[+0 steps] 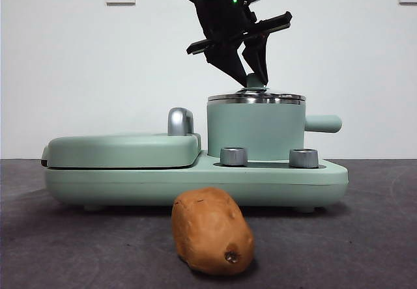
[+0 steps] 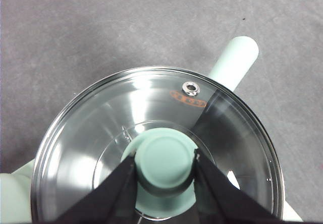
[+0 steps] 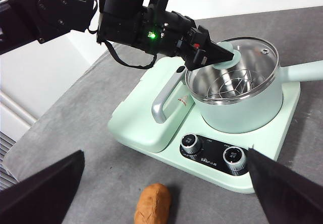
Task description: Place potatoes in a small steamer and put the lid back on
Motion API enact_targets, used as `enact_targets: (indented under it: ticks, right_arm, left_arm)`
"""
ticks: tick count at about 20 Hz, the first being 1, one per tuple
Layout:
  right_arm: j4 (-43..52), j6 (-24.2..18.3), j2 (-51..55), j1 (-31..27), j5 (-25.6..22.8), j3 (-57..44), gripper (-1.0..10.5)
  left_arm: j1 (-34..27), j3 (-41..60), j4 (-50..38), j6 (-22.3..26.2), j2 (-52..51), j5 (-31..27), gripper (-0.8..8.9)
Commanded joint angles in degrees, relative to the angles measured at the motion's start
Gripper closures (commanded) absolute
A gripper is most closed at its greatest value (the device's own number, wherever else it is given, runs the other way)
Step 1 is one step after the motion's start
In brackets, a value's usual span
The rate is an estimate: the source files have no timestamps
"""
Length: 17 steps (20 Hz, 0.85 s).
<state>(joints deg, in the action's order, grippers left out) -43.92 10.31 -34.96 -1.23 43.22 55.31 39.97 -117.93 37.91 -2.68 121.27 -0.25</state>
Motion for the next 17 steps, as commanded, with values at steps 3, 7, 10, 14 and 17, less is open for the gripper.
enact_targets:
  ticks: [3,7,10,14,17]
  right_arm:
    - [0.57,-0.52,-0.22,0.02,-0.2,1.03,4.3]
    - [0.57,-0.52,-0.24,0.02,-0.2,1.03,4.3]
    - [0.57,-0.5,-0.24,0.02,-0.24,1.03,4.3]
    - [0.11,1.55,-0.26,0.07,-2.43,1.03,4.3]
    - [-0.04,5.22,-1.4,2.32,-2.93,1.05,4.3]
  left_arm:
    - [0.61,-1.84,0.02,3.56,1.31,-0.7,7.99]
    - [0.59,-6.67,4.63,3.54,0.79,-3.48,7.99]
    - [0.55,-12.96,10.23,3.54,0.79,-3.67,7.99]
    - [0.44,-22.6,16.76,3.54,0.79,-3.67,7.99]
    - [-0.09,-29.27,21.42,3.54,0.79,-3.67,7.99]
